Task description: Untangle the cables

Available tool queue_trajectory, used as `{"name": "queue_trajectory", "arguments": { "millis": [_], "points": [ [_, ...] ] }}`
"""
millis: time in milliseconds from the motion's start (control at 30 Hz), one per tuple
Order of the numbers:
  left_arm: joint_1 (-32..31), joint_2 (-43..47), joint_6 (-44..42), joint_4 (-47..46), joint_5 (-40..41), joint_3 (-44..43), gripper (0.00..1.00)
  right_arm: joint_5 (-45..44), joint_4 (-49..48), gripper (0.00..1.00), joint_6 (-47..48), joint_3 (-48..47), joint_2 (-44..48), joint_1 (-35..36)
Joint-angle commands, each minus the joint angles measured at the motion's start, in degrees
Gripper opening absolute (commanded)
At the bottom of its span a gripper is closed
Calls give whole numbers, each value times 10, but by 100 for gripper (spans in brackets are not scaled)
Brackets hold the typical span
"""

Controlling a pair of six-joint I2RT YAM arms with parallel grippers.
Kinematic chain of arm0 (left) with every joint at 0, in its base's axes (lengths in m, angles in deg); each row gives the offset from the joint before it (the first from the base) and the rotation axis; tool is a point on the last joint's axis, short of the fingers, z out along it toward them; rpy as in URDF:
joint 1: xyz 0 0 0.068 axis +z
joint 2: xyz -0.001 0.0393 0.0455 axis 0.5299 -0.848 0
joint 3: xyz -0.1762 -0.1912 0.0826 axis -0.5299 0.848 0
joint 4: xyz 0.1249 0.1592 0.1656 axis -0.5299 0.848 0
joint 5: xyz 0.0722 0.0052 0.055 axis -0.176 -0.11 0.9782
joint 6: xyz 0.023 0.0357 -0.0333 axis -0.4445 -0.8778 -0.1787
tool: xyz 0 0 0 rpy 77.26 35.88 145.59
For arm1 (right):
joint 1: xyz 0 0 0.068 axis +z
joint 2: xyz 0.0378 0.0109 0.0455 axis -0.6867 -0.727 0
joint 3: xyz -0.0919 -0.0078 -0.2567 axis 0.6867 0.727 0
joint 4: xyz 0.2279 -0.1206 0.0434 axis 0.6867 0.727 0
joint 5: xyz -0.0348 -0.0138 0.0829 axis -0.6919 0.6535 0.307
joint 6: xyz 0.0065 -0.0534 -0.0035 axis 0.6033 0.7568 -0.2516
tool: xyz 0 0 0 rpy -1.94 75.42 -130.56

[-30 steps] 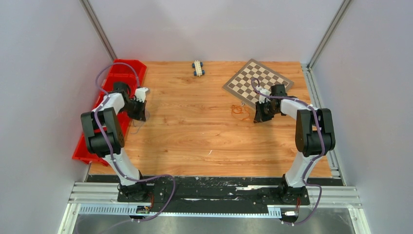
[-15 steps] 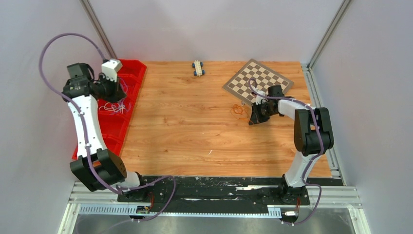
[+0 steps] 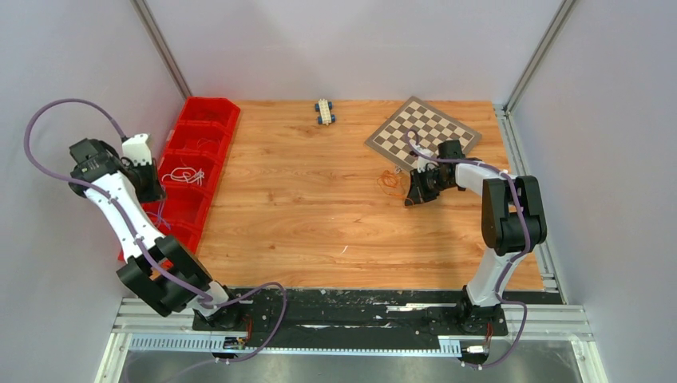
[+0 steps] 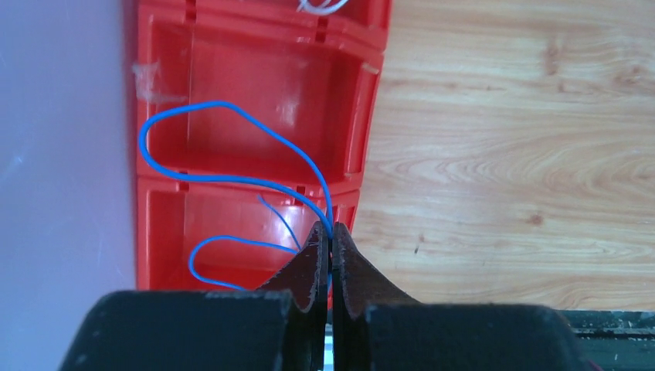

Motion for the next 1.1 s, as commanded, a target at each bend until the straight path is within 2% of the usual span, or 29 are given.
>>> {"name": "queue_trajectory", "arguments": {
  "millis": [0, 167, 400, 733, 967, 1067],
  "points": [
    [17, 42, 38, -56, 38, 49, 0, 28, 3, 0, 21, -9, 0, 3],
    [18, 48, 59, -123, 22, 70, 0, 34, 28, 0, 33, -32, -10, 3],
    [6, 24, 90, -134, 0, 6, 0, 30, 59, 0, 51, -67, -18, 3],
    [-6, -1, 99, -156, 5, -34, 0, 37, 79, 0, 53, -89, -27, 3],
    [-9, -2, 78, -204, 16, 57, 0, 43, 88, 0, 60, -113, -25, 5],
    [-12, 7, 71, -264, 17, 106, 2, 58, 88, 0, 65, -124, -23, 4]
  ]
}}
